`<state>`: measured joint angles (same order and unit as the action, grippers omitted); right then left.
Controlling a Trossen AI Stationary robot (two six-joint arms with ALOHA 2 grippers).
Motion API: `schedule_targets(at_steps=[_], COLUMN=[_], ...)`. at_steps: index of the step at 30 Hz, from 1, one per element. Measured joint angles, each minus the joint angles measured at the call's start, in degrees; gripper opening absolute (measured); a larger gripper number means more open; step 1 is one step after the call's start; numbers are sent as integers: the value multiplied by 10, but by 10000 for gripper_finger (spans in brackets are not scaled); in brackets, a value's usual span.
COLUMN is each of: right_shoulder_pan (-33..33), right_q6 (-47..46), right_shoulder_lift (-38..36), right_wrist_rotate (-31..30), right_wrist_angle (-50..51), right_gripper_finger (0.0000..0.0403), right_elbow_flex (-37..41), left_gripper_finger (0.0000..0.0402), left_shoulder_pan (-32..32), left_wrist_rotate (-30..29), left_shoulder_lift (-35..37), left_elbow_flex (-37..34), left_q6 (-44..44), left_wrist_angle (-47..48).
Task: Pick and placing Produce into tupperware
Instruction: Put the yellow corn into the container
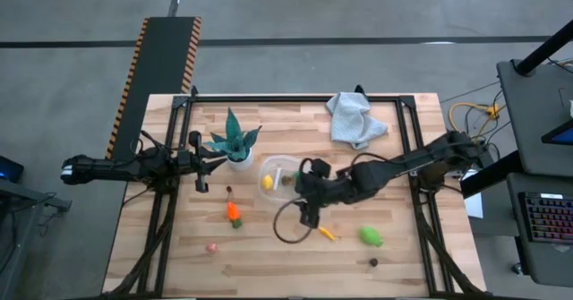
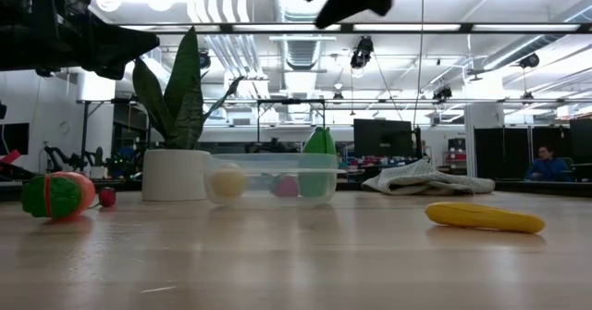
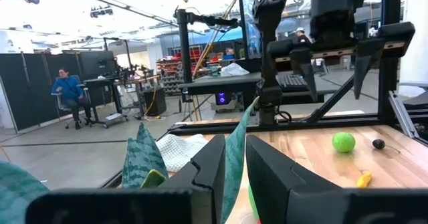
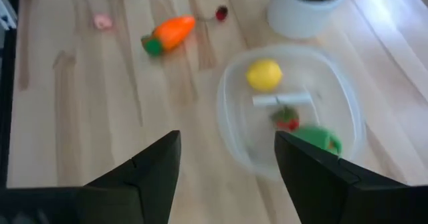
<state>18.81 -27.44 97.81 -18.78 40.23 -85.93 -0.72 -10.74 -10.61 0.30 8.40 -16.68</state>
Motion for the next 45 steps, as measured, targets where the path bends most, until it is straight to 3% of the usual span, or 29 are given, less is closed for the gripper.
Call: schedule_targets(at_steps=[9,19,25,34,45], right_shoulder_pan=[65,112,124,124,125], right_q6=[-145,-260,-281,-302,-303], right_shoulder_lift=[-1,36,94,177,197], right_wrist_rotate=[-9,-7,-1,58,69], right_wrist_angle=[80,93,97,114,115], right_gripper_finger=[233,233,233,233,233], right_elbow_flex=[0,30,38,38,39], left_gripper_finger=[48,48,48,48,48], left_shoulder_pan=[0,0,0,0,0], left_wrist_rotate=[0,0,0,0,0], left_shoulder_lift=[0,-1,0,0,0], left_elbow_flex=[0,0,0,0,0], left_q6=[0,0,0,-2,-2], left_wrist_angle=[0,1,0,0,0])
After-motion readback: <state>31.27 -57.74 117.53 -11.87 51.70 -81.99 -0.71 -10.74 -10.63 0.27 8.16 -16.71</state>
